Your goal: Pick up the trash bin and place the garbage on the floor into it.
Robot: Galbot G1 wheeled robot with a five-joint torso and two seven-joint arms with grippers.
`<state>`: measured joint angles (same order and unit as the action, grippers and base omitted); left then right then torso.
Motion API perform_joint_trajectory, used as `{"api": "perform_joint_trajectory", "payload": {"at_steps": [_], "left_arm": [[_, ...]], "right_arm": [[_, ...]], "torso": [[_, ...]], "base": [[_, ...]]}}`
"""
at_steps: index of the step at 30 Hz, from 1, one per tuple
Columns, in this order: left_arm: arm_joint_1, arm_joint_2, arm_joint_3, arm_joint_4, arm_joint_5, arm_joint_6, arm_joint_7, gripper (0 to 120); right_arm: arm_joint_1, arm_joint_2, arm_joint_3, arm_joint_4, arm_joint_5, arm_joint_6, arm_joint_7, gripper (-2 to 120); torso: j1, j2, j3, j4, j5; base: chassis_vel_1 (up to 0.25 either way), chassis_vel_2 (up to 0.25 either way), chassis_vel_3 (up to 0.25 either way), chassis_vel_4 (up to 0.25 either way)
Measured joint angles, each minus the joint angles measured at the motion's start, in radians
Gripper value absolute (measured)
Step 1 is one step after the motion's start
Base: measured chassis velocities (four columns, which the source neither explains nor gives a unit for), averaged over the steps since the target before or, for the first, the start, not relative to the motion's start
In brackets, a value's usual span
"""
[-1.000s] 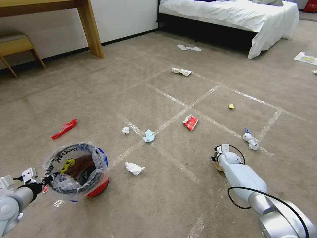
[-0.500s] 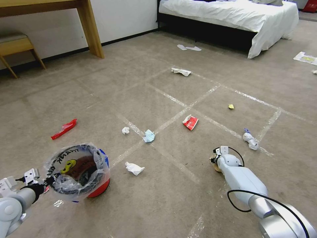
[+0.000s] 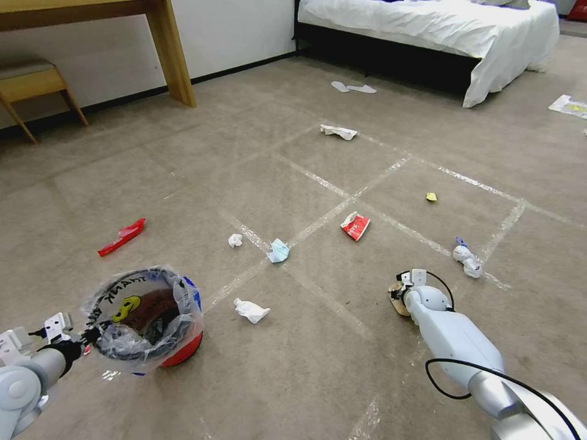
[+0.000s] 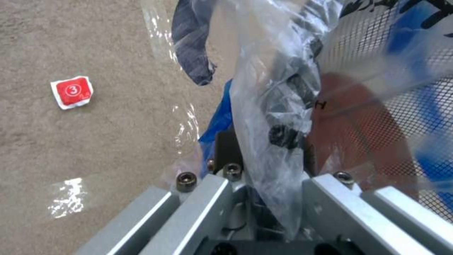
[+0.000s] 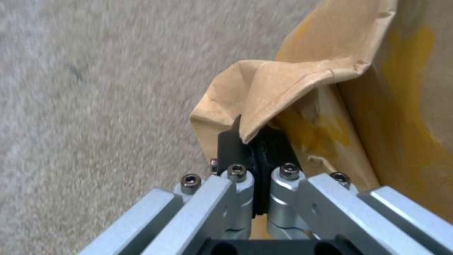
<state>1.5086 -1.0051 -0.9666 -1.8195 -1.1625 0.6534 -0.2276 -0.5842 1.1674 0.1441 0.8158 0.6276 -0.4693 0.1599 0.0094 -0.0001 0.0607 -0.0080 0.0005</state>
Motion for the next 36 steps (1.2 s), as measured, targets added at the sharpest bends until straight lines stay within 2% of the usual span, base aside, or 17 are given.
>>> {"api": "perform_joint_trajectory", "payload": {"at_steps": [9, 12, 13, 15, 16, 18, 19, 20, 21, 22, 23, 24, 31, 36], "left_arm": [[-0.009, -0.002, 0.004, 0.0, -0.002, 0.005, -0.01, 0], [-0.01, 0.001, 0.005, -0.021, -0.022, 0.016, -0.031, 0], [-0.01, 0.001, 0.005, -0.021, -0.022, 0.016, -0.031, 0], [-0.009, 0.004, 0.004, -0.04, -0.041, 0.025, -0.047, 0], [-0.009, 0.004, 0.004, -0.04, -0.041, 0.025, -0.047, 0], [-0.007, 0.008, 0.0, -0.055, -0.057, 0.031, -0.058, 0], [-0.005, 0.01, -0.004, -0.07, -0.069, 0.038, -0.068, 0], [-0.005, 0.01, -0.004, -0.07, -0.069, 0.038, -0.068, 0], [-0.002, 0.011, -0.007, -0.081, -0.08, 0.044, -0.077, 0], [0.001, 0.015, -0.01, -0.093, -0.091, 0.05, -0.086, 0], [0.001, 0.015, -0.01, -0.093, -0.091, 0.05, -0.086, 0], [0.003, 0.019, -0.014, -0.108, -0.105, 0.056, -0.095, 0], [0.007, 0.025, -0.017, -0.144, -0.139, 0.066, -0.111, 0], [0.007, 0.04, -0.007, -0.199, -0.177, 0.082, -0.139, 0]], "right_arm": [[-0.059, -0.086, 0.038, 0.193, 0.057, 0.007, 0.033, 0], [-0.131, -0.133, 0.085, 0.393, 0.156, 0.033, 0.044, 0], [-0.131, -0.133, 0.085, 0.393, 0.156, 0.033, 0.044, 0], [-0.193, -0.163, 0.122, 0.555, 0.227, 0.046, 0.045, 0], [-0.193, -0.163, 0.122, 0.555, 0.227, 0.046, 0.045, 0], [-0.236, -0.185, 0.143, 0.676, 0.28, 0.055, 0.048, 0], [-0.266, -0.202, 0.158, 0.796, 0.319, 0.066, 0.049, 0], [-0.266, -0.202, 0.158, 0.796, 0.319, 0.066, 0.049, 0], [-0.278, -0.214, 0.164, 0.897, 0.354, 0.068, 0.056, 0], [-0.279, -0.222, 0.163, 0.987, 0.395, 0.069, 0.076, 0], [-0.279, -0.222, 0.163, 0.987, 0.395, 0.069, 0.076, 0], [-0.271, -0.229, 0.151, 1.063, 0.434, 0.078, 0.09, 0], [-0.215, -0.246, 0.082, 1.204, 0.515, 0.13, 0.1, 0], [-0.124, -0.262, -0.033, 1.318, 0.622, 0.232, 0.072, 0]], "torso": [[0.0, 0.0, 0.0, -0.0001, -0.0004], [0.0, 0.0, 0.0, -0.0002, -0.0004], [0.0, 0.0, 0.0, -0.0002, -0.0004], [0.0, 0.0, 0.0, -0.0001, -0.0008], [0.0, 0.0, 0.0, -0.0001, -0.0008], [0.0, 0.0, 0.0, -0.0005, -0.0005], [0.0, 0.0, 0.0, -0.0006, -0.0002], [0.0, 0.0, 0.0, -0.0006, -0.0002], [0.0, 0.0, 0.0, -0.0006, -0.0006], [0.0, 0.0, 0.0, -0.0003, -0.0011], [0.0, 0.0, 0.0, -0.0003, -0.0011], [0.0, 0.0, 0.0, -0.0002, -0.001], [0.0, 0.0, 0.0, -0.0002, -0.001], [0.0, 0.0, 0.0, -0.0002, -0.0008]], "base": [[0.0, 0.0, 0.0, 0.0], [0.0, 0.0, 0.0, 0.0], [0.0, 0.0, 0.0, 0.0], [0.0, 0.0, 0.0, 0.0], [0.0, 0.0, 0.0, 0.0], [0.0, 0.0, 0.0, 0.0], [0.0, 0.0, 0.0, 0.0], [0.0, 0.0, 0.0, 0.0], [0.0, 0.0, 0.0, 0.0], [0.0, 0.0, 0.0, 0.0], [0.0, 0.0, 0.0, 0.0], [0.0, 0.0, 0.0, 0.0], [0.0, 0.0, 0.0, 0.0], [0.0, 0.0, 0.0, 0.0]]}}
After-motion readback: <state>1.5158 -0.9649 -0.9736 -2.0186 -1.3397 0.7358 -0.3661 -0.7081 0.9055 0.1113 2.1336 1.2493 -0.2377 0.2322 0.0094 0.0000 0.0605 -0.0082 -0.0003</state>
